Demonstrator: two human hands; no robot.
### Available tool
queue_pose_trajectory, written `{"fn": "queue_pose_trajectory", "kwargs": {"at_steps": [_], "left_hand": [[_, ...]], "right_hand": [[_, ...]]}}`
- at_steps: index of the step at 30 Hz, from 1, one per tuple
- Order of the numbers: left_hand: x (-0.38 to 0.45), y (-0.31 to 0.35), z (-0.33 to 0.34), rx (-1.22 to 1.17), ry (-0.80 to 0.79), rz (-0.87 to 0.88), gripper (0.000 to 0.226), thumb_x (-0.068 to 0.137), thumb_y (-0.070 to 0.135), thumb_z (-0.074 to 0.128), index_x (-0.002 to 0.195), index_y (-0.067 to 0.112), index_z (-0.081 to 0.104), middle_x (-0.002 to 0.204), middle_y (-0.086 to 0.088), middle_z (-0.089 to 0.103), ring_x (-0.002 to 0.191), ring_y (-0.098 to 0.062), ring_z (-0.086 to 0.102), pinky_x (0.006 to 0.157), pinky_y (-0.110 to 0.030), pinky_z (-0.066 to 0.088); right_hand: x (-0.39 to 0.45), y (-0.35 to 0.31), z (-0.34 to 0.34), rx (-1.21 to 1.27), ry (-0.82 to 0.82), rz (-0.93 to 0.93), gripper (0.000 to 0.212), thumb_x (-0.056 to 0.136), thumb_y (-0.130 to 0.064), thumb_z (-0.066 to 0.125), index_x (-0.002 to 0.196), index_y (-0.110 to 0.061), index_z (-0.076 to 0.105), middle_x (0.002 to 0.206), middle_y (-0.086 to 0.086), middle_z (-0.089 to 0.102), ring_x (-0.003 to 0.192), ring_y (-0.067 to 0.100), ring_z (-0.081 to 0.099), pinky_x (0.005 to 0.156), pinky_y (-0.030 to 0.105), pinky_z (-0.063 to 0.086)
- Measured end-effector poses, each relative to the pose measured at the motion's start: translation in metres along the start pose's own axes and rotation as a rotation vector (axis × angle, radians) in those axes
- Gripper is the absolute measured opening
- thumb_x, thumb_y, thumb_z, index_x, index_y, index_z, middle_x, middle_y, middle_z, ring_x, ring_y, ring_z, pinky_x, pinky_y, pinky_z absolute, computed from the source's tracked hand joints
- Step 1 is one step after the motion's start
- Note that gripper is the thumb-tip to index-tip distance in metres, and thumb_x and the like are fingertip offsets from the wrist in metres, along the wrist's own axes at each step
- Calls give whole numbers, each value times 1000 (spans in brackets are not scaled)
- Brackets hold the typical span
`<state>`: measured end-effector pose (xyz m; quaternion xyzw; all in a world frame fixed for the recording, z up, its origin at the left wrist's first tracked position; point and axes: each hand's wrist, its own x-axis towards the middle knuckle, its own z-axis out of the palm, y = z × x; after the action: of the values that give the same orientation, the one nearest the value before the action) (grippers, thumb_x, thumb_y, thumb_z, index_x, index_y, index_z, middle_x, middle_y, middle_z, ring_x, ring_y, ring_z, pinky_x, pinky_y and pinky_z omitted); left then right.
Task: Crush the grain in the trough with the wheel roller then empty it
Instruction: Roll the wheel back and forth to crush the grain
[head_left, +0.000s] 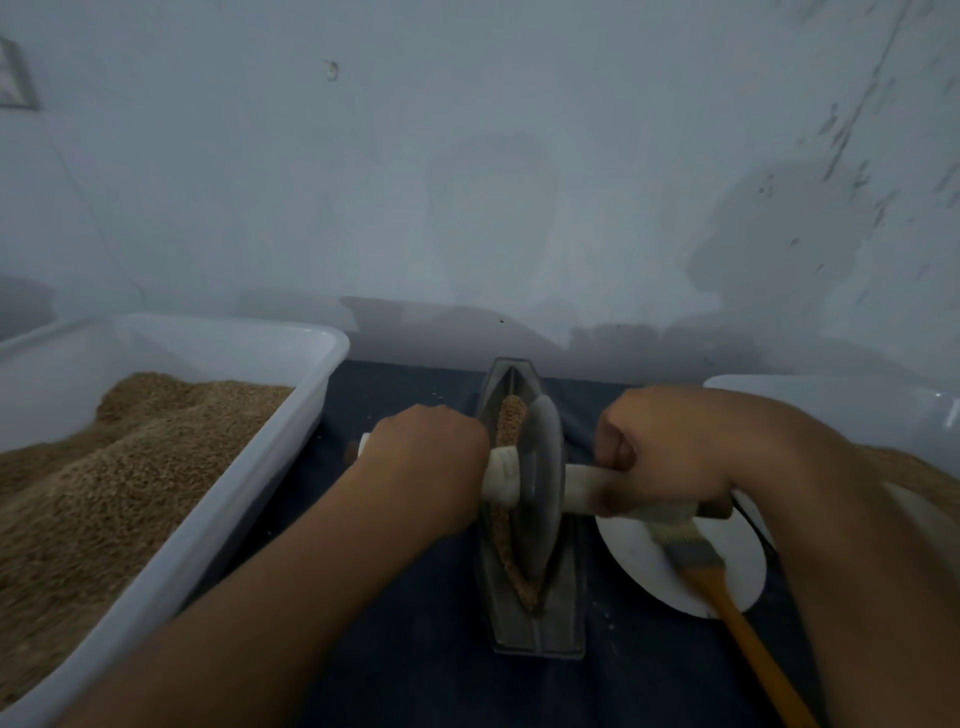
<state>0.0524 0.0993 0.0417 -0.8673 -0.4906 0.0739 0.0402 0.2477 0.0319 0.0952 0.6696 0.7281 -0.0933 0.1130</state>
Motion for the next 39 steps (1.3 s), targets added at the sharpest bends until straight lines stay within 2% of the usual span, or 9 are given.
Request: {"fn": "queue_pose_trajectory", "kwargs": {"at_steps": [5,8,12,15,18,25,32,36,39], "left_hand": [[-6,-1,-4,-8,-29,42,34,79,22,73,70,21,39,69,5,40,57,-9,36,67,-30,41],[2,-3,1,-27,-31,21,19,80,21,73,90,16,58,72,4,41,69,-13,46,71,-31,43],[16,-7,13,-55,86,-36,35,83,21,72,112,13,55,97,-3,55,92,-23,57,79,-35,46],[31,-13,26,-43,238,-74,36,86,23,69,114,15,48,112,-6,54,99,-26,60,72,-34,39],[44,-17,37,-19,404,-104,31,89,25,64,110,17,43,111,-5,53,94,-25,60,69,-33,34],[57,-21,48,-37,580,-57,32,84,20,65,108,19,44,111,-5,52,99,-25,55,80,-36,37],[49,-21,37,-56,375,-71,33,88,28,64,98,20,34,109,-5,55,96,-25,59,72,-34,36],[37,-18,19,-75,37,-78,31,84,26,70,109,15,53,109,-5,60,99,-23,60,84,-37,50],[24,-11,5,-28,-103,-51,27,81,23,74,100,13,59,83,-1,52,85,-20,55,83,-35,52]], "right_hand": [[-8,-3,-4,-12,-9,-14,30,74,-59,76,86,-31,72,80,-10,70,72,4,62,54,18,40],[0,1,-2,23,10,-15,23,78,-54,75,83,-33,69,77,-12,67,72,4,62,59,22,45],[18,7,6,12,111,-23,33,92,-45,63,65,-31,49,70,-7,53,63,9,50,56,28,36],[37,11,15,55,224,-12,19,100,-40,51,92,-26,61,89,-4,60,77,12,54,61,30,37],[54,16,24,171,387,4,26,102,-40,47,117,-26,64,109,0,65,95,19,58,75,34,44],[75,29,40,233,629,-58,28,102,-39,47,117,-24,67,105,0,67,94,19,59,77,36,46],[58,28,28,240,436,-48,28,100,-45,52,118,-28,64,110,-8,66,97,13,60,79,33,48],[28,21,11,195,241,-56,23,87,-57,64,98,-38,59,97,-18,62,85,-1,57,66,23,44],[9,8,1,102,132,-42,32,77,-61,70,91,-32,63,92,-11,66,80,9,63,64,26,48]]}}
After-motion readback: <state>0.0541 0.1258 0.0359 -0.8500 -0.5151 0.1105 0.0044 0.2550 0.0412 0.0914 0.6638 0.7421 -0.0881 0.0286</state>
